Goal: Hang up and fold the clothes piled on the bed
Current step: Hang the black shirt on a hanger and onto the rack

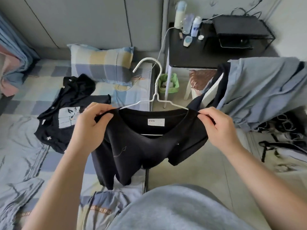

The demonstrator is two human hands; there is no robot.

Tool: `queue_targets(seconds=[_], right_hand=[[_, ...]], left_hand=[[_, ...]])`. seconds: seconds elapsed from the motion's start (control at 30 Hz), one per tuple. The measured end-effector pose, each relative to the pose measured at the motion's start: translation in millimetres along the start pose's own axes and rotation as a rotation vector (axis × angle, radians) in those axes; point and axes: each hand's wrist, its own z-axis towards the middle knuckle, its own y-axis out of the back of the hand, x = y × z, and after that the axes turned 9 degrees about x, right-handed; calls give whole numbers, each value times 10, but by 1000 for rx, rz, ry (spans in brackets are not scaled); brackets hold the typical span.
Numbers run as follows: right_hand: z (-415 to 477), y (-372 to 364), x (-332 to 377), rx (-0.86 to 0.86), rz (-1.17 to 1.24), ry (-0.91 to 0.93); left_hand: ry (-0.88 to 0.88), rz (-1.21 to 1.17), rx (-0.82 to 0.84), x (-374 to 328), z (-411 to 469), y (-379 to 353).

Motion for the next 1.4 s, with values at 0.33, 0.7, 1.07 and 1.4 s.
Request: queue_targets(seconds=[0.33, 0.7, 1.07, 1.4], right_hand=[[-823, 1421, -659, 61, 183, -449], [-1611, 3115, -1286, 10, 142, -548], [-2178, 3918, -1853, 15, 151, -751], [-2523, 4030, -2120, -119, 112, -839]], left_hand=[[-174, -11, 322, -961, 607, -1259], [-404, -27, 593, -2157, 814, -2672], [-451, -221, 646, -2958, 1044, -3939], [-525, -211, 900, -3528, 1585, -5076]])
